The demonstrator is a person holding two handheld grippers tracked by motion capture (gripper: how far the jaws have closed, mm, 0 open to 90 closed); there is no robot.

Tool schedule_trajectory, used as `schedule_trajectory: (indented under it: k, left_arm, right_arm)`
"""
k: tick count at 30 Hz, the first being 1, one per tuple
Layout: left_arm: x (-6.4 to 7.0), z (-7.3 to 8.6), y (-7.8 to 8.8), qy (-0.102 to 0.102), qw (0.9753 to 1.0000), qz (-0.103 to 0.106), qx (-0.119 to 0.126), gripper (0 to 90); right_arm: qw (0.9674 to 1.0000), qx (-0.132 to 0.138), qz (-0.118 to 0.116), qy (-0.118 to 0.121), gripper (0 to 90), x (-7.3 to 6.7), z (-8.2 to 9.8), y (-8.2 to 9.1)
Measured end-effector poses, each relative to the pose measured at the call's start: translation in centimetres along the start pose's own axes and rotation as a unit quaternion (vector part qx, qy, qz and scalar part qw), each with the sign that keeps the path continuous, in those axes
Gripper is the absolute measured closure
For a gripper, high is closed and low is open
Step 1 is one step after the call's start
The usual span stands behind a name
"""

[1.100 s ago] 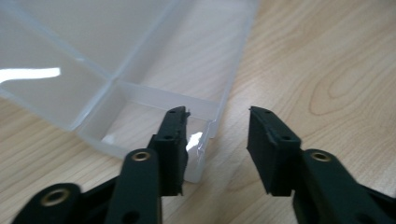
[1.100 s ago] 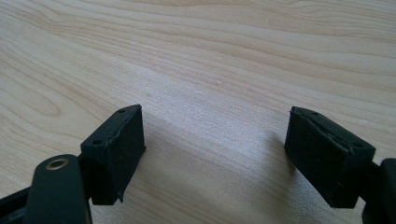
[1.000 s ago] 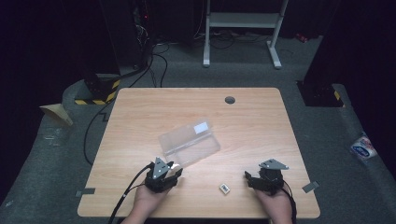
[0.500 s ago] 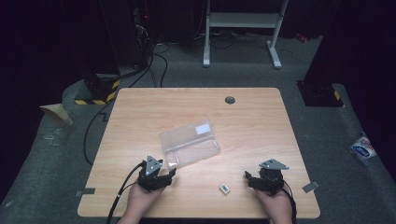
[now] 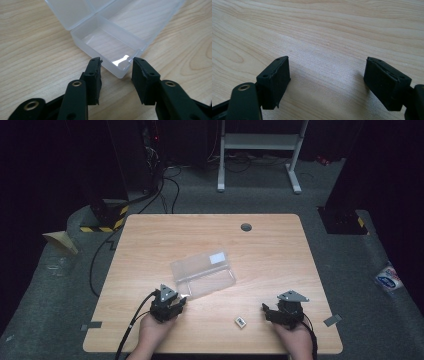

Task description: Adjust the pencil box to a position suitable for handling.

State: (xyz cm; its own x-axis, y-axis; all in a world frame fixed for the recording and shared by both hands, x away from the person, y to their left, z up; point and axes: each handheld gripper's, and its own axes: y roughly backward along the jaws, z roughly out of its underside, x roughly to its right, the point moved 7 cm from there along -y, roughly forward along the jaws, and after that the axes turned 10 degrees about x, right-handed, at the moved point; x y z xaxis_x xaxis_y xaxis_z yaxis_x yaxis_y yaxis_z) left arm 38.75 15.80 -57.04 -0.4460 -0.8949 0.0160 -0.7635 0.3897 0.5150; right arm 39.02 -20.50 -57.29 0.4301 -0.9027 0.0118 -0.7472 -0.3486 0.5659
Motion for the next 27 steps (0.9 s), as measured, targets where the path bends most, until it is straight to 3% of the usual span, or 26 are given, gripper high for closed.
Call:
schedule_trajectory:
  k: [3, 12, 17, 19, 27]
  left_arm:
    - [-0.5, -0.1, -0.2, -0.011, 0.9999, -0.008, -0.003, 60.4]
    - [-2.0, -0.4, -0.5, -0.016, 0.9995, -0.026, 0.000, 60.0]
    - [-2.2, -0.5, -0.7, -0.013, 0.9997, -0.023, 0.000, 60.6]
    - [-2.2, -0.7, -0.8, -0.022, 0.9995, -0.024, -0.003, 60.3]
    - [-2.0, -1.0, -1.0, -0.027, 0.9994, -0.021, -0.008, 60.6]
  right_arm:
    - [1.0000, 0.000, 0.000, 0.000, 20.7, 0.0, 0.0, 0.0]
    - [1.0000, 0.001, 0.001, -0.001, 21.0, 0.0, 0.0, 0.1]
    - [1.0000, 0.000, 0.001, -0.002, 21.1, -0.1, 0.0, 0.1]
    - [1.0000, 0.000, 0.000, -0.002, 21.2, -0.1, 0.0, 0.1]
    - [1.0000, 0.001, -0.002, 0.000, 21.2, -0.1, 0.0, 0.0]
